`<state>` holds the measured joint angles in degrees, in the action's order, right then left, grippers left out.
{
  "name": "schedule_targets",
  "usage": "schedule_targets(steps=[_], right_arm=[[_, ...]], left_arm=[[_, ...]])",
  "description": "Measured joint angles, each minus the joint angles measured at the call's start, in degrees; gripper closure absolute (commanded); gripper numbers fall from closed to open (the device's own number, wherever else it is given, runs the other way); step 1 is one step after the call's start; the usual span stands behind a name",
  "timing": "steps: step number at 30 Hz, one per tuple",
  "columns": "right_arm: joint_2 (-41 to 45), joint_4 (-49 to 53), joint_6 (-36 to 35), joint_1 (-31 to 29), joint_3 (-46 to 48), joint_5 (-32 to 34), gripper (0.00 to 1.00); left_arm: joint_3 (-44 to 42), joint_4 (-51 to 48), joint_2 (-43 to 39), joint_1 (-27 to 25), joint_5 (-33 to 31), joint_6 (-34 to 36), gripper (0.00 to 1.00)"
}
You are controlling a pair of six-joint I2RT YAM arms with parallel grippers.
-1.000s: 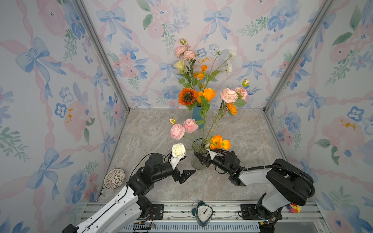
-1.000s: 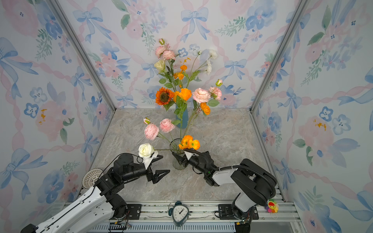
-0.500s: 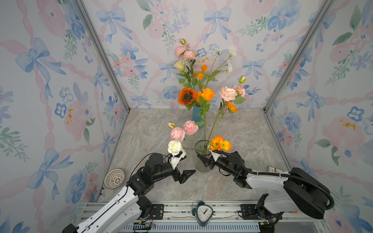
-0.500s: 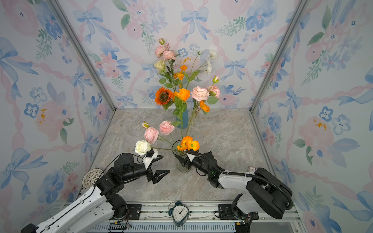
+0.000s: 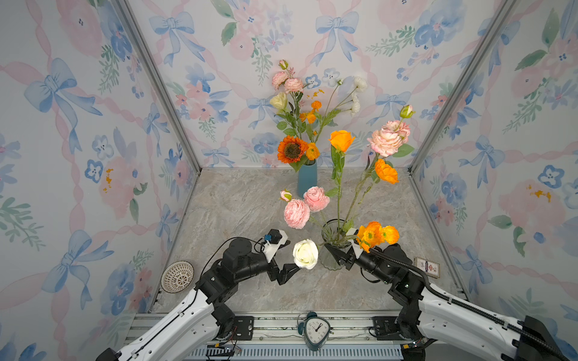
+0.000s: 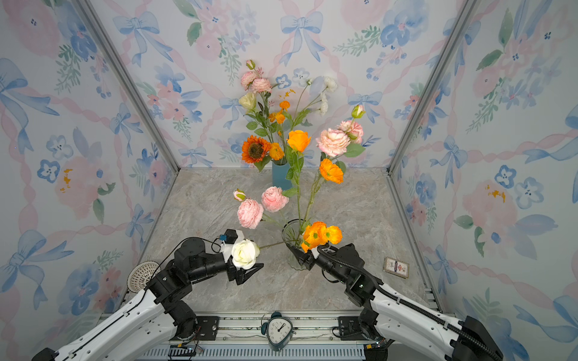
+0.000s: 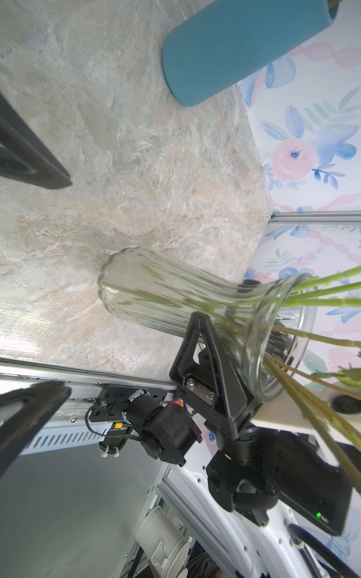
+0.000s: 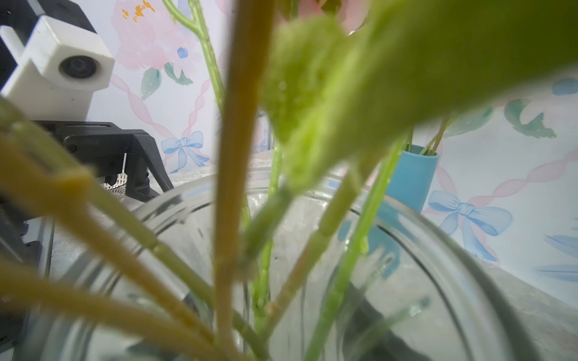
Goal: Arrange the flowers into the vase
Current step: 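Slide the held glass vase farther from the robot with the right gripper, then set the glass vase down beside the blue vase and open the right gripper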
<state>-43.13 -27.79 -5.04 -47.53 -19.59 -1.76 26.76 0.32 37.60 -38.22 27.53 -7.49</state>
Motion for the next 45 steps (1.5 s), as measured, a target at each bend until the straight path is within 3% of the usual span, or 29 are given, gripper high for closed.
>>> schedule_targets(steps=[4, 10, 26, 31, 38, 45], right_arm=[[4.8, 7.3, -0.1, 2.3, -0.4, 1.7, 0.71], [4.8, 12.7, 0.1, 8.6, -1.3, 2.5, 0.73], [-2.7, 5.3, 3.5, 32.0, -7.2, -3.7, 0.75], [-10.8, -2.6, 4.7, 37.3, -9.8, -5.1, 0.75], [-28.9, -16.2, 4.9, 39.2, -16.2, -6.2, 0.75], [-48.3, -28.8, 6.6, 41.9, -25.6, -8.8, 0.75]], left_arm=[[0.8, 2.1, 1.6, 0.0, 2.2, 0.7, 0.02], [6.4, 5.9, 9.6, 0.0, 6.0, 4.2, 0.02], [14.5, 8.0, 25.3, 0.0, 10.9, 14.1, 0.02], [17.1, 8.9, 29.8, 0.8, 12.9, 16.5, 0.02], [17.3, 15.2, 34.5, 2.0, 10.3, 17.5, 0.02], [17.9, 18.3, 39.0, 6.0, 11.6, 17.3, 0.02]])
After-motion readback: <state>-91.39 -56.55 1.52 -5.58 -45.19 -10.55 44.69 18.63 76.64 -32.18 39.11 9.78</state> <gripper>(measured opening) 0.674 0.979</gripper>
